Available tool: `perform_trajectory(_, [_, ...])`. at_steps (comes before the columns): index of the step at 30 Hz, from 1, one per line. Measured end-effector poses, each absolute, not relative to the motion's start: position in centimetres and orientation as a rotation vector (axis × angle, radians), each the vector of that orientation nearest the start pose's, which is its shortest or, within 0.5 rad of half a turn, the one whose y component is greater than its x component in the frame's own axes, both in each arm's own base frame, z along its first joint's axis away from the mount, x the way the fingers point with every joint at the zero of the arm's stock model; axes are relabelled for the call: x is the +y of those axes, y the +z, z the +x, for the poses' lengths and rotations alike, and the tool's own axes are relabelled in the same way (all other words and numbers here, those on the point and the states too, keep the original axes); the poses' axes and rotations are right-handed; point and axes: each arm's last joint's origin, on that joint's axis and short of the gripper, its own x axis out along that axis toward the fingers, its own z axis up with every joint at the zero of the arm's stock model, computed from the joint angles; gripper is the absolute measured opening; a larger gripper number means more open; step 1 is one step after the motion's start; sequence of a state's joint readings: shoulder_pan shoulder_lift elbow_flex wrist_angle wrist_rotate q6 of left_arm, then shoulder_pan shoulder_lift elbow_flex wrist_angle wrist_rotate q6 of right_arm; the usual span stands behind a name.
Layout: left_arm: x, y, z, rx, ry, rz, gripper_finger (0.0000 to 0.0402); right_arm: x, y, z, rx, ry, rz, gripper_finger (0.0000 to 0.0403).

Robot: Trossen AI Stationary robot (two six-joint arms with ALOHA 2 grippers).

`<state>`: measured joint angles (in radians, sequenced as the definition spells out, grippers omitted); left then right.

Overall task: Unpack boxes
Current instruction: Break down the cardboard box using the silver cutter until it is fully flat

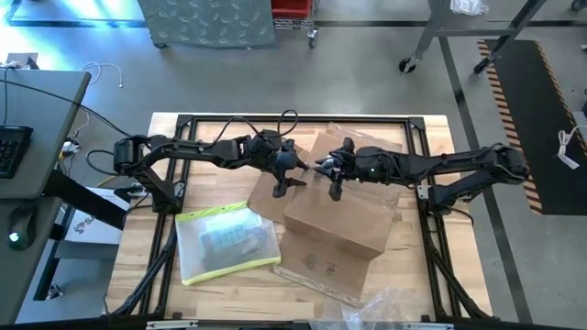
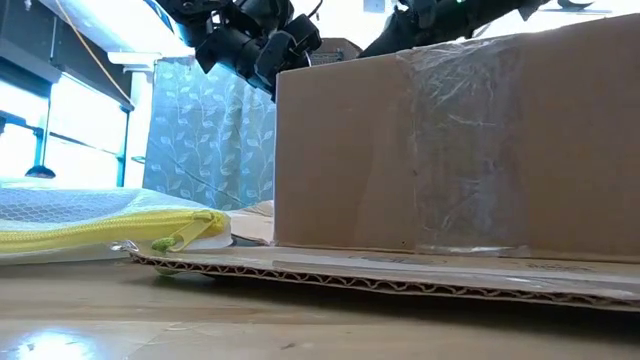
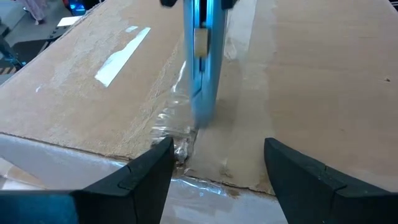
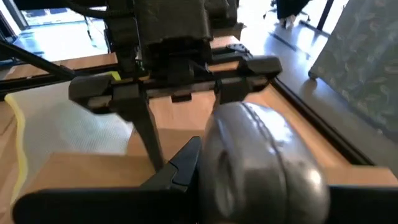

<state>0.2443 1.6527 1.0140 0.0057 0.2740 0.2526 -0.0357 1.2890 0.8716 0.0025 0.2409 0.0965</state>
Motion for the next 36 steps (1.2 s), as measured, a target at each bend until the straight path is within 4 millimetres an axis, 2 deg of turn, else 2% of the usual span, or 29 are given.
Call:
perform_trajectory(14, [7.8,21.2,34.2,0.617,-0.094,0.085,0.0232,-0.3,28.4,25.1,0.488,-0.331,0.101,0.0055])
perform_trajectory(25, [7.8,21.2,34.2,0.62,-0.083,0.087,0.0232,1.1,29.4,21.1,0.557,-0.399,0.17,0.0055])
perform_trajectory(36, [7.8,21.2,34.2,0.62,-0.082,0.086,0.0232,2.2,29.4,16.2,0.686,-0.458,0.295,0.0055])
